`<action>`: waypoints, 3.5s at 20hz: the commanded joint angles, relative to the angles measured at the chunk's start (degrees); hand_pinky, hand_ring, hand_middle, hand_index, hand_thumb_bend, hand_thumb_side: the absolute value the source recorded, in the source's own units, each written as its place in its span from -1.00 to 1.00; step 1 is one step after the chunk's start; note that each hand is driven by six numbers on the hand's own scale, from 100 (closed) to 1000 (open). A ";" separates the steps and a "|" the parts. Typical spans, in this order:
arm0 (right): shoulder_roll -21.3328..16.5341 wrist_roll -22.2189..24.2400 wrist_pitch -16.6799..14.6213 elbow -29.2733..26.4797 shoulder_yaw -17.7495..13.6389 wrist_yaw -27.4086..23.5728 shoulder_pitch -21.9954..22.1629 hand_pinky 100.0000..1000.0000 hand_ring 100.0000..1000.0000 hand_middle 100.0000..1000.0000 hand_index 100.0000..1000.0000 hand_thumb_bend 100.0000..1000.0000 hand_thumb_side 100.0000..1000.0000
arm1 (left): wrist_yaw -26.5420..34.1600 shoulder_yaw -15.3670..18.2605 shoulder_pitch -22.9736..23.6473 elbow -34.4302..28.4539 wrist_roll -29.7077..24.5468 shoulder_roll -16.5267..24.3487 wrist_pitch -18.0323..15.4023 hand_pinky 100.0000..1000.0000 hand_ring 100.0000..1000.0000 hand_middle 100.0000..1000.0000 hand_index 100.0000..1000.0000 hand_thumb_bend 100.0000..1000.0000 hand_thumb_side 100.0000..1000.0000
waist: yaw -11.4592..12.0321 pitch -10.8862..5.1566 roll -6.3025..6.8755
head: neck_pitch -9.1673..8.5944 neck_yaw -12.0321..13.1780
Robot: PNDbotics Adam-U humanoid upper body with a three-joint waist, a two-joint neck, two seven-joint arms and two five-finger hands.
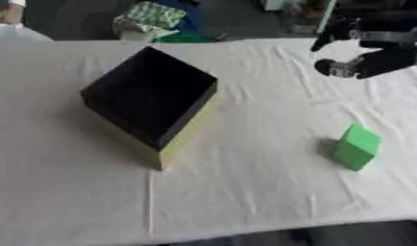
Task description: Pick up objects on the table and place them in the box.
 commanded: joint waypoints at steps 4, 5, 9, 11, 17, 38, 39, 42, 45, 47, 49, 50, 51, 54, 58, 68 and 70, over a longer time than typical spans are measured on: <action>-4.11 -1.89 3.04 -0.92 -1.16 1.38 3.76 0.86 0.83 0.74 0.86 -0.56 0.76 | 0.26 0.08 -0.65 -1.14 -0.46 0.51 0.07 0.26 0.44 0.29 0.49 -0.92 0.68 | -0.10 -0.40 0.15 | -0.37 -0.16; -4.33 -2.33 3.61 -1.16 -1.35 1.11 4.64 0.86 0.82 0.73 0.86 -0.56 0.67 | 0.28 0.10 -0.61 -1.14 -0.49 0.47 0.12 0.26 0.44 0.29 0.48 -0.92 0.68 | -0.12 -0.38 0.16 | -0.38 -0.17; -4.94 -3.91 6.48 -2.29 -2.22 -1.31 7.87 0.88 0.82 0.73 0.88 -0.65 0.56 | 0.41 0.13 -0.43 -1.14 -0.62 0.27 0.27 0.26 0.43 0.29 0.48 -0.93 0.69 | -0.26 -0.32 0.18 | -0.46 -0.15; -5.11 -3.97 7.59 -2.96 -2.61 -3.00 9.18 0.89 0.83 0.73 0.89 -0.67 0.50 | 0.43 0.15 -0.48 -1.14 -0.68 0.28 0.29 0.26 0.43 0.28 0.48 -0.93 0.69 | -0.32 -0.31 0.23 | -0.50 -0.09; -5.41 -3.78 8.56 -4.80 -3.81 -5.69 12.54 0.86 0.80 0.71 0.91 -0.76 0.19 | 0.47 0.14 -0.47 -1.14 -0.91 0.22 0.55 0.25 0.42 0.26 0.47 -0.95 0.71 | -0.56 -0.24 0.39 | -0.54 0.16; -2.82 -5.96 8.17 0.63 -5.90 1.36 19.33 0.94 0.85 0.76 1.00 -0.62 -0.01 | 0.53 0.24 -0.43 -1.14 -1.96 -0.41 0.99 0.24 0.40 0.21 0.45 -1.00 0.74 | -0.64 0.09 0.70 | -0.66 0.32; -2.67 -6.38 8.26 1.18 -6.10 1.76 19.28 0.94 0.85 0.76 1.00 -0.62 0.03 | 0.55 0.24 -0.42 -1.14 -2.00 -0.42 1.00 0.24 0.40 0.21 0.45 -1.00 0.74 | -0.66 0.10 0.73 | -0.64 0.28; -2.33 -7.41 8.23 2.55 -6.33 3.06 19.12 0.95 0.85 0.77 1.00 -0.61 0.10 | 0.61 0.27 -0.43 -1.14 -2.07 -0.50 1.01 0.24 0.39 0.20 0.44 -1.00 0.74 | -0.69 0.15 0.79 | -0.61 0.05; -1.96 -8.46 8.40 3.55 -6.47 4.23 18.86 0.96 0.86 0.77 1.00 -0.59 0.14 | 0.70 0.26 -0.38 -1.14 -2.16 -0.61 1.05 0.23 0.39 0.18 0.44 -1.00 0.74 | -0.75 0.19 0.84 | -0.56 -0.03; -1.73 -8.91 8.60 4.14 -6.40 4.93 18.70 0.97 0.86 0.77 1.00 -0.59 0.15 | 0.74 0.25 -0.35 -1.14 -2.25 -0.68 1.08 0.23 0.39 0.18 0.44 -1.00 0.74 | -0.76 0.19 0.87 | -0.65 0.03; -1.51 -9.07 8.75 4.74 -6.31 5.38 18.51 0.98 0.86 0.78 1.00 -0.59 0.16 | 0.77 0.28 -0.37 -1.14 -2.27 -0.70 1.06 0.23 0.39 0.17 0.44 -1.00 0.74 | -0.75 0.15 0.89 | -0.69 0.05; -1.41 -9.07 8.82 5.06 -6.28 5.64 18.42 0.98 0.86 0.78 1.00 -0.58 0.18 | 0.78 0.29 -0.38 -1.14 -2.27 -0.70 1.05 0.23 0.39 0.17 0.44 -1.00 0.74 | -0.73 0.13 0.90 | -0.72 0.02; -1.30 -9.02 8.86 5.45 -6.23 5.89 18.37 0.98 0.87 0.78 1.00 -0.57 0.19 | 0.79 0.30 -0.39 -1.14 -2.27 -0.69 1.04 0.23 0.39 0.17 0.44 -1.00 0.74 | -0.71 0.12 0.91 | -0.79 -0.06; -0.88 -8.54 8.61 6.92 -6.02 6.36 18.27 0.98 0.87 0.78 1.00 -0.57 0.27 | 0.81 0.35 -0.39 -1.14 -2.22 -0.70 1.04 0.23 0.39 0.17 0.44 -1.00 0.73 | -0.63 0.13 0.93 | -0.99 -0.34; -0.07 -8.17 7.88 8.06 -5.95 6.23 17.76 0.98 0.88 0.79 1.00 -0.57 0.36 | 0.89 0.31 -0.27 -1.14 -2.33 -0.83 1.15 0.23 0.38 0.16 0.44 -1.00 0.74 | -0.66 0.22 1.00 | -1.01 -0.45; 2.54 -7.80 7.80 11.96 -5.19 8.08 15.47 0.97 0.87 0.78 1.00 -0.56 0.47 | 1.04 0.24 -0.06 -1.14 -2.93 -1.16 1.43 0.23 0.37 0.15 0.43 -1.00 0.74 | -0.45 0.29 1.17 | -1.32 -0.96; 2.86 -7.77 7.68 12.52 -5.05 8.43 15.10 0.98 0.87 0.78 1.00 -0.55 0.47 | 1.11 0.25 0.02 -1.14 -2.99 -1.25 1.49 0.23 0.36 0.15 0.43 -1.00 0.74 | -0.43 0.34 1.16 | -1.21 -1.06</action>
